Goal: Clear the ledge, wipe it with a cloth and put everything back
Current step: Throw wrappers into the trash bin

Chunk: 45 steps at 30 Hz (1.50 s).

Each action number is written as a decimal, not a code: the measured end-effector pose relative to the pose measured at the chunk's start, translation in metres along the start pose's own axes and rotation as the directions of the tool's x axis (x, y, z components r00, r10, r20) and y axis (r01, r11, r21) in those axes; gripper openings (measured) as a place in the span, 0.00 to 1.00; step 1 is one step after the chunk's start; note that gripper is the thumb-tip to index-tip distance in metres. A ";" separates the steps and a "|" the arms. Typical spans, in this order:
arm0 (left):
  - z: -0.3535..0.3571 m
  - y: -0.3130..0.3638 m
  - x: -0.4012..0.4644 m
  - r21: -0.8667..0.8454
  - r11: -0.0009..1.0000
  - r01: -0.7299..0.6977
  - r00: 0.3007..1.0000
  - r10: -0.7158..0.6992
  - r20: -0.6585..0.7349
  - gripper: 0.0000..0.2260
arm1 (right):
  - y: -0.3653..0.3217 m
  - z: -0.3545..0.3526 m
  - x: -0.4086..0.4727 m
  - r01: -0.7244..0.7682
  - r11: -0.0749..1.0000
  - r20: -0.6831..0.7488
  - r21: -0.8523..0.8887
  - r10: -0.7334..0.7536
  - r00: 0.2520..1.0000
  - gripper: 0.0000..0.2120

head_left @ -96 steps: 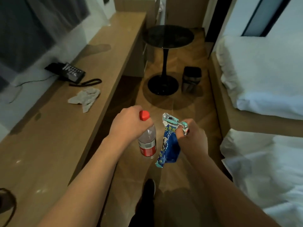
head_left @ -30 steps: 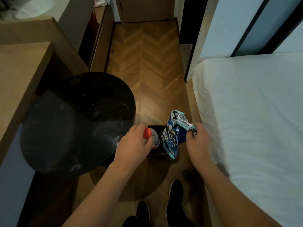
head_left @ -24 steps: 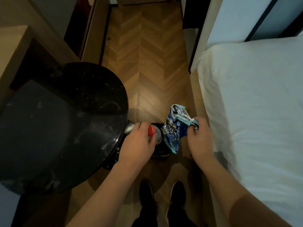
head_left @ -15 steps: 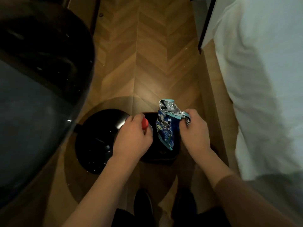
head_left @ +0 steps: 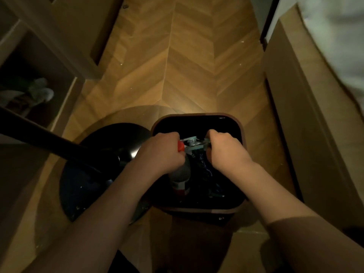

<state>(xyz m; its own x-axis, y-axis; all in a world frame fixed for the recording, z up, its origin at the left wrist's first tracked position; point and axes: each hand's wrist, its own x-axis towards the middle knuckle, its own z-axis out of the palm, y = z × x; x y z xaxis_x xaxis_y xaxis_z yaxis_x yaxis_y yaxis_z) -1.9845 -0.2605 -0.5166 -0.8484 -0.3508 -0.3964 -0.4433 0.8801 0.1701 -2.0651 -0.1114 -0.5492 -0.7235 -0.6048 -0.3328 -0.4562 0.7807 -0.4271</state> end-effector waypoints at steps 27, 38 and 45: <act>0.101 0.011 0.124 -0.413 0.769 0.488 0.872 -0.405 0.276 0.14 | 0.022 0.058 0.036 -0.087 0.993 0.372 -0.079 0.110 0.922 0.18; 0.091 0.009 0.092 -0.320 0.864 0.388 0.920 -0.382 0.084 0.17 | 0.008 0.044 0.025 -0.059 0.996 0.301 -0.071 0.078 0.951 0.17; -0.002 0.011 -0.010 -0.339 0.908 0.245 0.956 -0.285 -0.072 0.12 | -0.037 -0.055 -0.044 -0.070 0.998 0.164 0.006 0.068 0.984 0.24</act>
<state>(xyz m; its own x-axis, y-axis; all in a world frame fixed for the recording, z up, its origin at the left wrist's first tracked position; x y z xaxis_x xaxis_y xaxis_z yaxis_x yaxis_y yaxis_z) -1.9817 -0.2479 -0.5093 -0.7054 -0.6090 -0.3627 -0.7088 0.6046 0.3634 -2.0451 -0.1045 -0.4722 -0.6584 -0.5676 -0.4943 -0.4015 0.8203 -0.4073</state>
